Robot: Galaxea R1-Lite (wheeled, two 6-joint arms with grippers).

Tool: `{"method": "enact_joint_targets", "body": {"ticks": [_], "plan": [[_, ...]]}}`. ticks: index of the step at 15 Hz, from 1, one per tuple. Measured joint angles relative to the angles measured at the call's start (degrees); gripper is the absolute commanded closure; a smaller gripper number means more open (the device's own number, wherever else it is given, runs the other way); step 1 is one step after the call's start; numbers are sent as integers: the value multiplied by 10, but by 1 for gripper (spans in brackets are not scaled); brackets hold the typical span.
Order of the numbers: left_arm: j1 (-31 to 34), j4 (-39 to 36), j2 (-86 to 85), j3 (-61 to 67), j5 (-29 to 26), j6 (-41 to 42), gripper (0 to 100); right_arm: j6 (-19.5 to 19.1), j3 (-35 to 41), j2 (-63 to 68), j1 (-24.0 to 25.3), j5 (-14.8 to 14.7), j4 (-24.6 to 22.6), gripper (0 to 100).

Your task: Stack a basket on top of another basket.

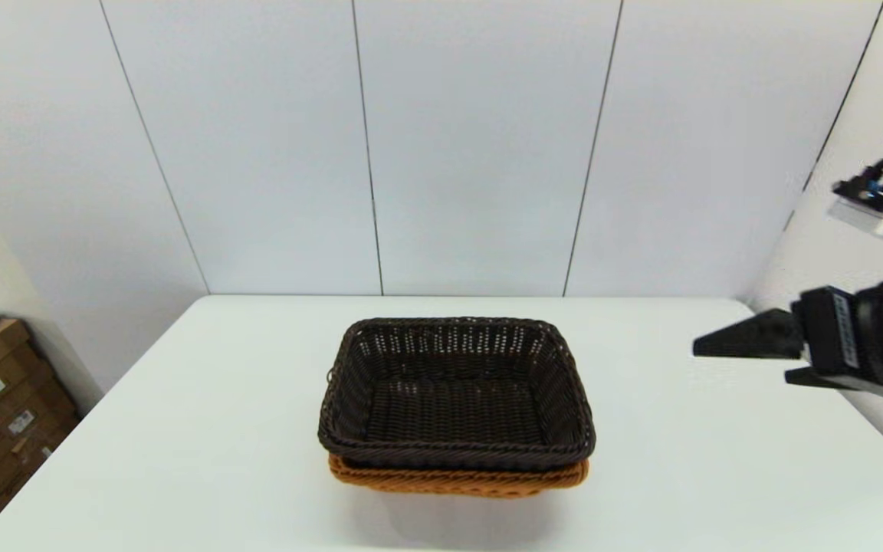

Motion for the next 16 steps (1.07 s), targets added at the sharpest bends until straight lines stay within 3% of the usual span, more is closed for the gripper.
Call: {"method": "enact_joint_targets", "body": {"ticks": [4,7,11,16], "plan": [[0,0,0,0,0,0,0,3,131,-163,-14,-24,-1,0],[0,0,0,0,0,0,0,3,196,-286,-59,-25,5,0],[0,0,0,0,0,0,0,-11,248,-446,-114,-28,40,0],[0,0,0,0,0,0,0,-35,286,-568,-190,-24,50,0]]}}
